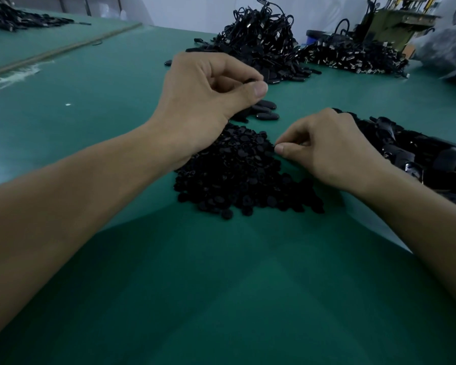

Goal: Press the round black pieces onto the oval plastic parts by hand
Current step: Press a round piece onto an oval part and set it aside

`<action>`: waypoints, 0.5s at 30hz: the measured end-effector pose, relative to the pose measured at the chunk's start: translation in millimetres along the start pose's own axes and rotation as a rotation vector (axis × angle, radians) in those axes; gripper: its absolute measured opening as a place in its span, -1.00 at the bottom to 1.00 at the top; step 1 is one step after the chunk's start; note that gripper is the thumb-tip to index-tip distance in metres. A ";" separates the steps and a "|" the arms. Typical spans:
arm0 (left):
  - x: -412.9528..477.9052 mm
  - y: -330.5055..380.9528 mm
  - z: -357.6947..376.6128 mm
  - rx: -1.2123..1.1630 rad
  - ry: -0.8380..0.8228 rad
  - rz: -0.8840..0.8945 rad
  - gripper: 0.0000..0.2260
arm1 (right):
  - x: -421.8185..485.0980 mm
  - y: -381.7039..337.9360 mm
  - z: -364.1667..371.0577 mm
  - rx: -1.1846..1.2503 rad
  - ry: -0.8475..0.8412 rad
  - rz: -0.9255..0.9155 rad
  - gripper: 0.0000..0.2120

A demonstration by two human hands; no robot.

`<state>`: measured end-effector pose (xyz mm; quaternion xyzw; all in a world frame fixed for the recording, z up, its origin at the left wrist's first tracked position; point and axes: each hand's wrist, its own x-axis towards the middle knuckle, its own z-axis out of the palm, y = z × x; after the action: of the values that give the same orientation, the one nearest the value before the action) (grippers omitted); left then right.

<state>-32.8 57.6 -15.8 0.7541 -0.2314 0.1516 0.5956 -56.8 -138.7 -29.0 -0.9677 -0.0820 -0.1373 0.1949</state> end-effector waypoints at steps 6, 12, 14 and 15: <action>-0.1 -1.8 -0.5 -0.056 0.008 -0.111 -0.91 | 0.2 0.3 0.7 0.051 0.016 0.011 -0.82; 2.2 -2.9 -2.7 -0.101 0.043 -0.182 -0.92 | -3.5 -6.3 -5.9 0.335 0.148 -0.024 -0.84; 2.2 -3.7 -3.0 -0.138 0.038 -0.200 -0.93 | -5.4 -8.1 -6.7 0.394 0.151 -0.052 -0.88; 2.1 -4.2 -2.7 -0.156 0.036 -0.209 -0.93 | -6.1 -9.2 -7.0 0.409 0.148 -0.060 -0.85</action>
<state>-28.6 60.6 -17.6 0.7225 -0.1520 0.0840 0.6692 -66.1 -133.8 -21.4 -0.8924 -0.1224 -0.1943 0.3885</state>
